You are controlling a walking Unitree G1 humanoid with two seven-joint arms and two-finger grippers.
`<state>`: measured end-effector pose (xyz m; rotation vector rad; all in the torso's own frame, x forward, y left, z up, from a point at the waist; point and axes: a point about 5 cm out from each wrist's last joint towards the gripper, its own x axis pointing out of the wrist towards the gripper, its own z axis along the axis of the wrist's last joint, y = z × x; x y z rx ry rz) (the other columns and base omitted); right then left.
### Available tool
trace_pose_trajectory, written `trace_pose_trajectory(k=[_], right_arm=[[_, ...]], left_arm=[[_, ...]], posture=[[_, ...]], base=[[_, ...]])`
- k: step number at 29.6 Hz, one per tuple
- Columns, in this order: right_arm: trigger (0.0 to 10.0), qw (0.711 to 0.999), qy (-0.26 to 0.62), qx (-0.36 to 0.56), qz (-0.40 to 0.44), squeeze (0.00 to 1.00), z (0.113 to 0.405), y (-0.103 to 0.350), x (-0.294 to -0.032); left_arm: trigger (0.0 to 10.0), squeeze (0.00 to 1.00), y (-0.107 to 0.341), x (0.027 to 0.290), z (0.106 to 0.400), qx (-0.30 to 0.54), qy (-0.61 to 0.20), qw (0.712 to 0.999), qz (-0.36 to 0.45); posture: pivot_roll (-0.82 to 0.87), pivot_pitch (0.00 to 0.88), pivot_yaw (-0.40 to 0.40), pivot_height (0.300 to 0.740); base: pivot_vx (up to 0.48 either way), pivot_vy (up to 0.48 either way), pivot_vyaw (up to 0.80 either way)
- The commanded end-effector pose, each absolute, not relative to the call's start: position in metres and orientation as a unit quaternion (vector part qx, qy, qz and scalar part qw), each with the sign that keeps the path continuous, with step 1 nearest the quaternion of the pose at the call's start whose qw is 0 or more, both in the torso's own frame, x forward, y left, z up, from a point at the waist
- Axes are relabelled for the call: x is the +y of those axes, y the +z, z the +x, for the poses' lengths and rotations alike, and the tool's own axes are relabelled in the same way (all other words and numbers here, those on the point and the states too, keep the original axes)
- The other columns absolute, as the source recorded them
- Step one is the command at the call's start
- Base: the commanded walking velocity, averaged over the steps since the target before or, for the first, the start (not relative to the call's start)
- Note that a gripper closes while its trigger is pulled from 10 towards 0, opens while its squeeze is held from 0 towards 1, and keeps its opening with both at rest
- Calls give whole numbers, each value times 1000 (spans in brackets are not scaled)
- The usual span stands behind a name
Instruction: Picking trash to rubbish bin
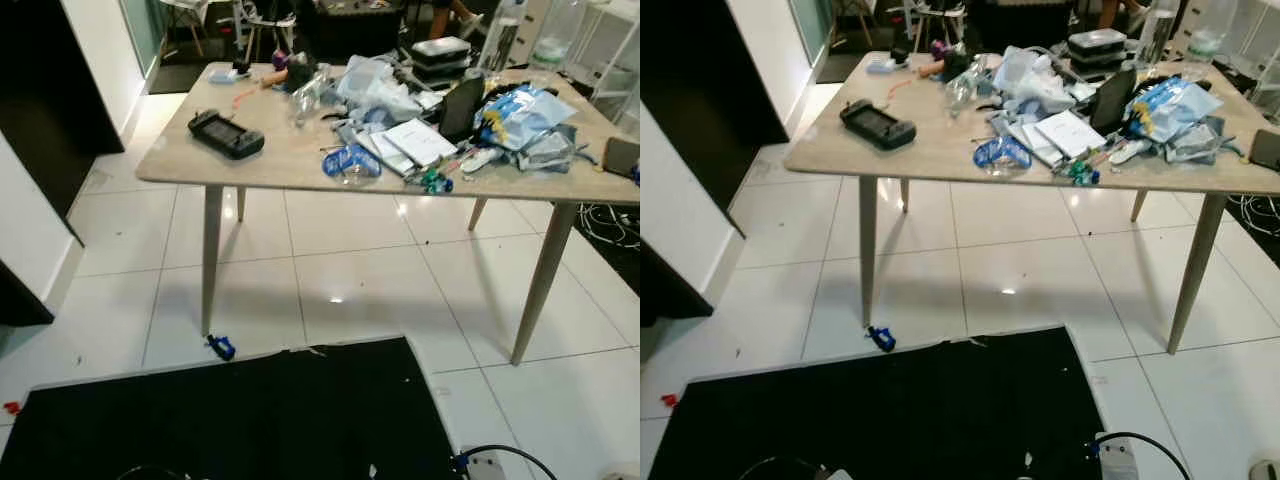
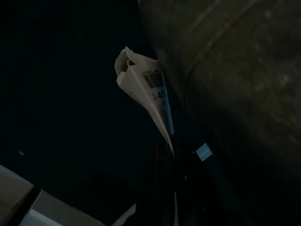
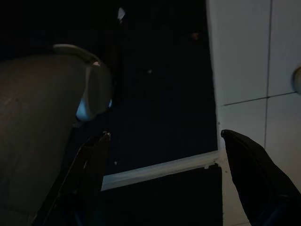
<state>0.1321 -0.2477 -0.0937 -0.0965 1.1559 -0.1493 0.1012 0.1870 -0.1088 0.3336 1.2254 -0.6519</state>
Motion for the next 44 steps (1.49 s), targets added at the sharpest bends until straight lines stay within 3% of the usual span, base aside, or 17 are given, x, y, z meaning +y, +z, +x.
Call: trace_pose_trajectory(k=[1, 14, 22, 30, 40, 44], right_arm=[[10000, 830, -72, 550, -56, 0, 131, -93, -251], [10000, 818, -86, 565, -66, 0, 110, -93, -270], [10000, 817, -64, 569, -59, 0, 107, -102, -244], [10000, 817, -45, 571, -68, 0, 111, -104, -234], [10000, 819, -37, 566, -89, 0, 118, -101, -238], [10000, 819, -37, 564, -96, 0, 120, -99, -242]], left_arm=[[10000, 0, -110, 180, 99, 557, -312, 756, 148], [10000, 0, -110, 184, 97, 560, -307, 754, 155], [10000, 0, -108, 193, 98, 559, -305, 754, 161], [10000, 0, -106, 205, 101, 557, -285, 760, 177], [10000, 0, -104, 220, 106, 532, -110, 831, 121], [10000, 0, -104, 220, 103, 494, 48, 868, 5]], posture=[[-38, 79, 35, 740], [-28, 82, 37, 740], [-16, 87, 40, 740], [-14, 88, 48, 740], [-17, 87, 38, 740], [-18, 102, 29, 740]], base=[[0, 0, 0], [0, 0, -755], [0, 0, -788], [0, 0, -788], [0, 0, -788], [0, 0, -788]])
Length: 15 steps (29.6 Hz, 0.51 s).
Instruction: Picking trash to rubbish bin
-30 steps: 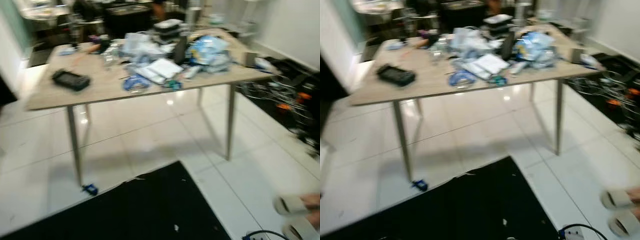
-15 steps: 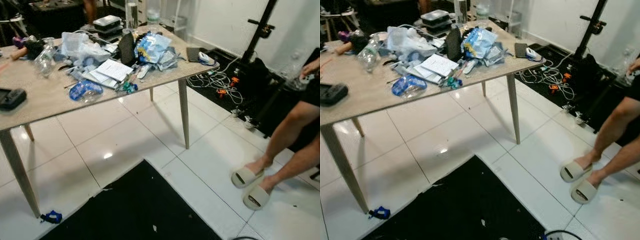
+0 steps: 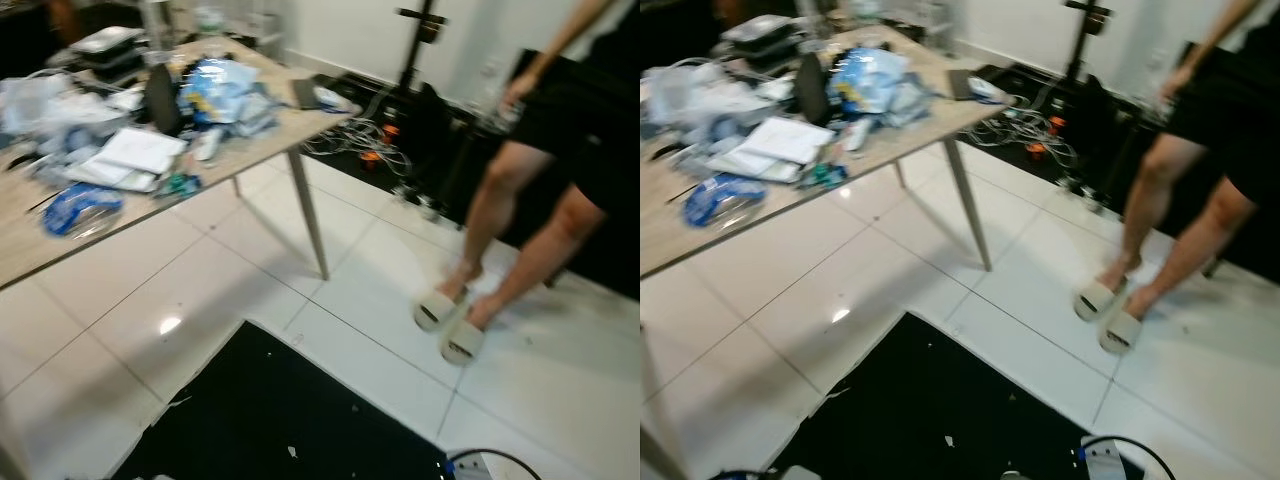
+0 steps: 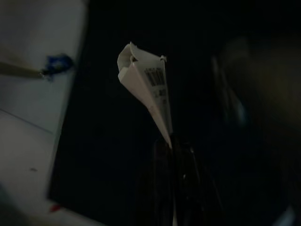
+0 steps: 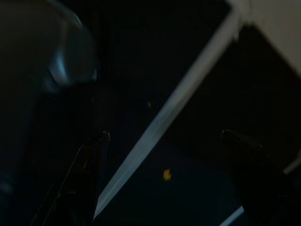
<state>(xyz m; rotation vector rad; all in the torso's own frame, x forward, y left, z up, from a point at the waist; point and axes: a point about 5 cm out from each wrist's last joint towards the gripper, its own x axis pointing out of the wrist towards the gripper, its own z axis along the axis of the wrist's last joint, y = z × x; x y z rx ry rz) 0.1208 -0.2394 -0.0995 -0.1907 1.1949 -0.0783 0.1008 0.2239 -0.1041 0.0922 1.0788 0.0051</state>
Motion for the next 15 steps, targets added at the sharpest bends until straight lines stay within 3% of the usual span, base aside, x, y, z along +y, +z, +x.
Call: trace_pose_trajectory(k=[1, 6, 7, 9, 11, 13, 15], right_arm=[[10000, 819, -37, 564, -98, 0, 120, -99, -244], [10000, 819, -35, 563, -106, 0, 122, -97, -248], [10000, 819, -34, 562, -109, 0, 122, -96, -249], [10000, 818, -31, 562, -114, 0, 123, -96, -251], [10000, 818, -29, 563, -117, 0, 123, -96, -251], [10000, 818, -29, 563, -117, 0, 123, -96, -251], [10000, 818, -28, 562, -120, 0, 124, -95, -252]], left_arm=[[10000, 0, -104, 219, 101, 487, 81, 869, -24], [10000, 0, -104, 214, 100, 453, 159, 870, -114], [10000, 0, -96, 229, 127, 440, 166, 873, -133], [10000, 0, -80, 243, 165, 419, 143, 882, -162], [10000, 0, -76, 238, 175, 414, 99, 887, -181], [10000, 0, -76, 234, 176, 416, 82, 887, -182], [10000, 0, -85, 221, 163, 459, 16, 882, -108]], posture=[[-18, 106, 27, 740], [-16, 123, 22, 740], [-14, 129, 15, 740], [-12, 137, 9, 740], [-10, 139, 6, 740], [-10, 139, 6, 740], [-10, 142, 3, 740]], base=[[0, 0, -788], [0, 0, -788], [0, 0, -788], [0, 0, -788], [0, 0, -788], [0, 0, -788], [0, 0, -788]])
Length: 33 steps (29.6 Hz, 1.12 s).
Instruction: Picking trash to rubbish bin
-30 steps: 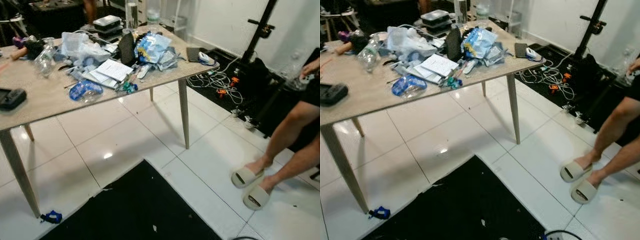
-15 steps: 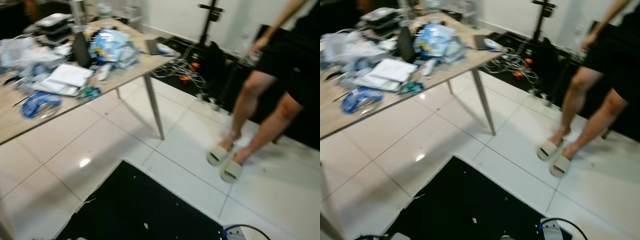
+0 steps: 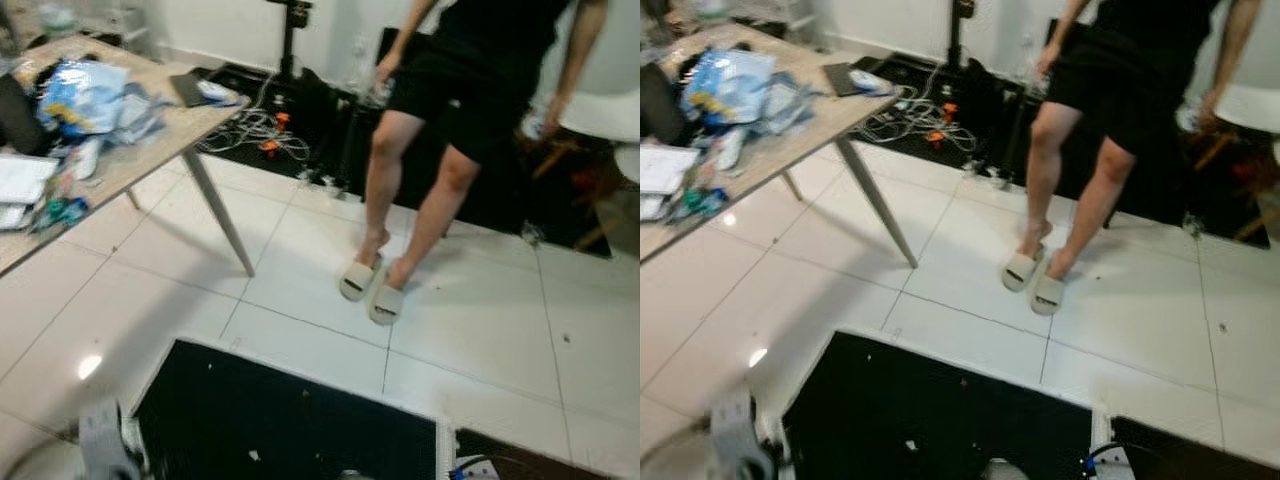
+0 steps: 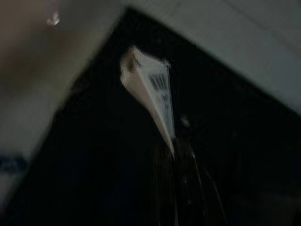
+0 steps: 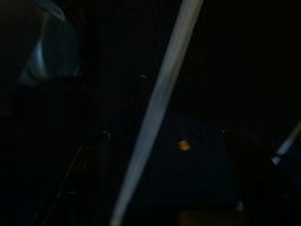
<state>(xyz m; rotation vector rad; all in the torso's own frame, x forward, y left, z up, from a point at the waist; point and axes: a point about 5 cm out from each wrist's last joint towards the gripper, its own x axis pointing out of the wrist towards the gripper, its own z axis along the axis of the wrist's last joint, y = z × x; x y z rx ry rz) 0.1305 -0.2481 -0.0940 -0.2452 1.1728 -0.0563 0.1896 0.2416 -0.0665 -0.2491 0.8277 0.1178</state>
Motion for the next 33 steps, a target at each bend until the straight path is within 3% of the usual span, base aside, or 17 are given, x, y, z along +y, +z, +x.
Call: trace_pose_trajectory(k=[1, 13, 33], right_arm=[[10000, 818, -28, 562, -120, 0, 124, -95, -252], [10000, 820, -18, 559, -122, 0, 130, -95, -245], [10000, 818, -20, 560, -130, 0, 134, -90, -259]], left_arm=[[10000, 0, -89, 218, 156, 477, 0, 875, -81], [10000, 0, -107, 204, 110, 560, -137, 813, 83], [10000, 0, -107, 199, 112, 556, -160, 807, 119]], posture=[[-9, 143, 4, 740], [1, 149, -1, 740], [-4, 132, -3, 740]], base=[[0, 0, -788], [0, 0, -788], [0, 0, -788]])
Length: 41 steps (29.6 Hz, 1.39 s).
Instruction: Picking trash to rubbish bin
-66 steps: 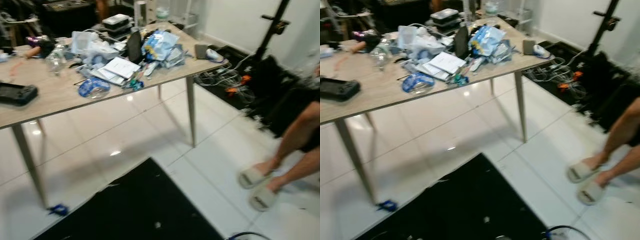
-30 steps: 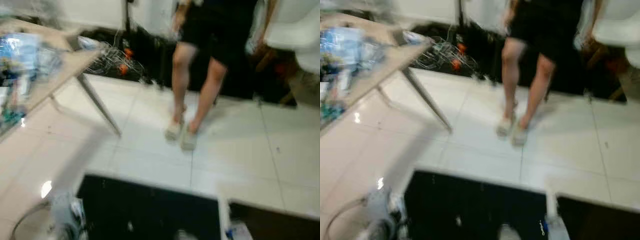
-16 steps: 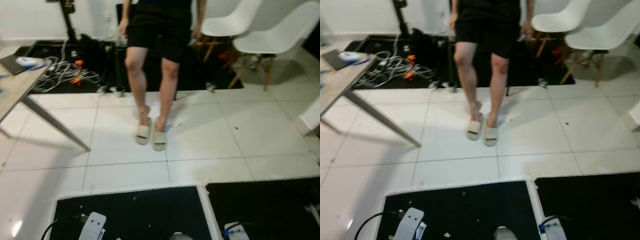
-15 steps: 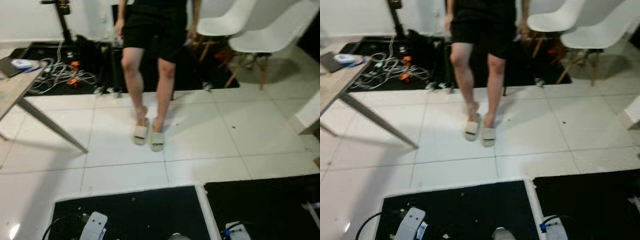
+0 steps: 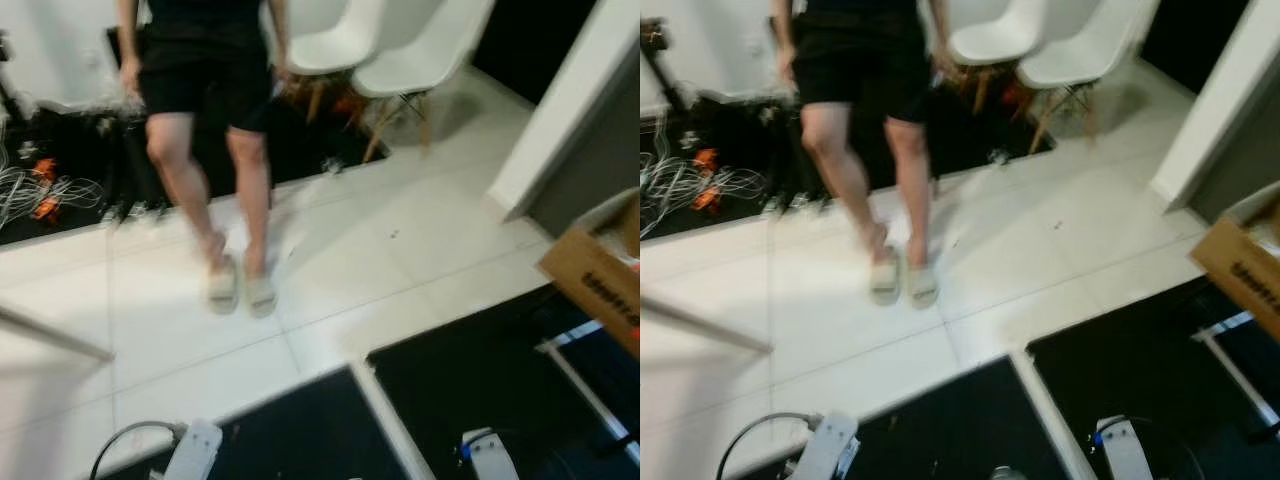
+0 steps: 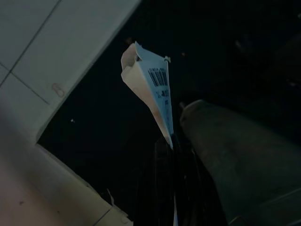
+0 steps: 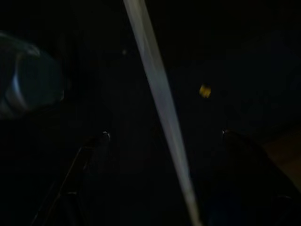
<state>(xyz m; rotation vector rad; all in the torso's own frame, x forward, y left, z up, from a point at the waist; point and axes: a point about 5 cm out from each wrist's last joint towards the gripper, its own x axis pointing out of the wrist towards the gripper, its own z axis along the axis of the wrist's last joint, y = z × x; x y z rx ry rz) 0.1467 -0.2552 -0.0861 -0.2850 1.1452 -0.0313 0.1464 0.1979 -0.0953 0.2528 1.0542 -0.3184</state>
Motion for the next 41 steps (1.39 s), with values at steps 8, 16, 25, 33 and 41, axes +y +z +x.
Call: trace_pose_trajectory(k=[8, 16, 25, 33, 41], right_arm=[[10000, 817, -23, 561, -131, 0, 132, -89, -263], [10000, 819, -21, 560, -127, 0, 134, -90, -257], [10000, 821, -20, 557, -127, 0, 140, -90, -252], [10000, 820, -21, 557, -128, 0, 139, -90, -253], [10000, 820, -19, 556, -132, 0, 139, -90, -254]], left_arm=[[10000, 0, -107, 199, 114, 554, -154, 809, 118], [10000, 0, -107, 199, 115, 553, -145, 813, 113], [10000, 0, -106, 199, 118, 550, -141, 816, 104], [10000, 0, -106, 199, 119, 549, -137, 818, 102], [10000, 0, -105, 201, 121, 544, -99, 830, 70]], posture=[[-3, 137, -6, 740], [-7, 130, -4, 740], [-10, 112, 1, 740], [-13, 100, 6, 740], [-14, 101, 4, 740]], base=[[0, 0, -788], [0, 0, -788], [0, 0, -788], [0, 0, -788], [0, 0, -688]])
